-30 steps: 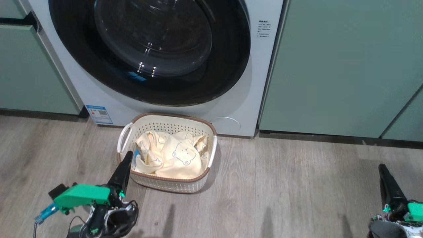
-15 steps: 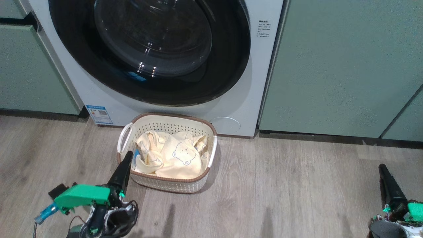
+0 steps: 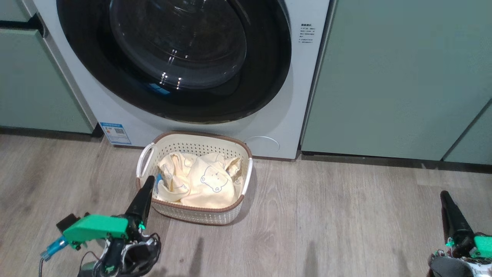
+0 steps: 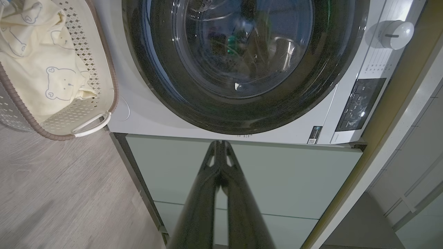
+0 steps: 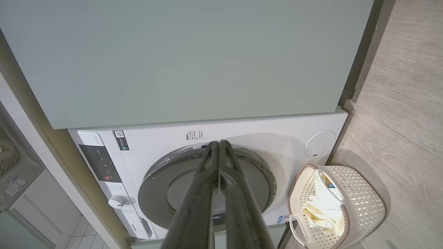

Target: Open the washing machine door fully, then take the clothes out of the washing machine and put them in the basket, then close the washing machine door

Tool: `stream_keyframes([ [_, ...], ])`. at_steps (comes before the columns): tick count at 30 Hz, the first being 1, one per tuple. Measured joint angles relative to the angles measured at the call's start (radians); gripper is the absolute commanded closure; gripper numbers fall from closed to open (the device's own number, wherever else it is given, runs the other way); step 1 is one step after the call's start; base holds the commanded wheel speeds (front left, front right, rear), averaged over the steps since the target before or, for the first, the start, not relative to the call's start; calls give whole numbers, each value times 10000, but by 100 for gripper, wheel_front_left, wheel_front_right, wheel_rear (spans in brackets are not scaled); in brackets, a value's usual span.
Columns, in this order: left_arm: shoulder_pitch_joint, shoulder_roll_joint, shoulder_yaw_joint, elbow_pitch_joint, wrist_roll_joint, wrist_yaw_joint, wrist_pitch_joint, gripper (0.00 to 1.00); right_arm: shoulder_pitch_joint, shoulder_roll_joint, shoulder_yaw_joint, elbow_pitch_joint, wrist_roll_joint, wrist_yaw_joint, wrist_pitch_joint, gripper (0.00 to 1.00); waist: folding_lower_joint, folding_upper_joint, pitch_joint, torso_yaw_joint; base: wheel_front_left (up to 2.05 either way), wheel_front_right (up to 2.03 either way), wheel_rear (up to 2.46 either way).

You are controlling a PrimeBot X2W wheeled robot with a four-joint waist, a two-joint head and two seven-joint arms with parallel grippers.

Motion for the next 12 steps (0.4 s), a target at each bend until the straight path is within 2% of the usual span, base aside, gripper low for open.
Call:
stream_keyframes([
  [12,0,0,0,0,0,0,0,100,0,0,0,0,0,0,0,100,0,0,0,0,0,0,0],
])
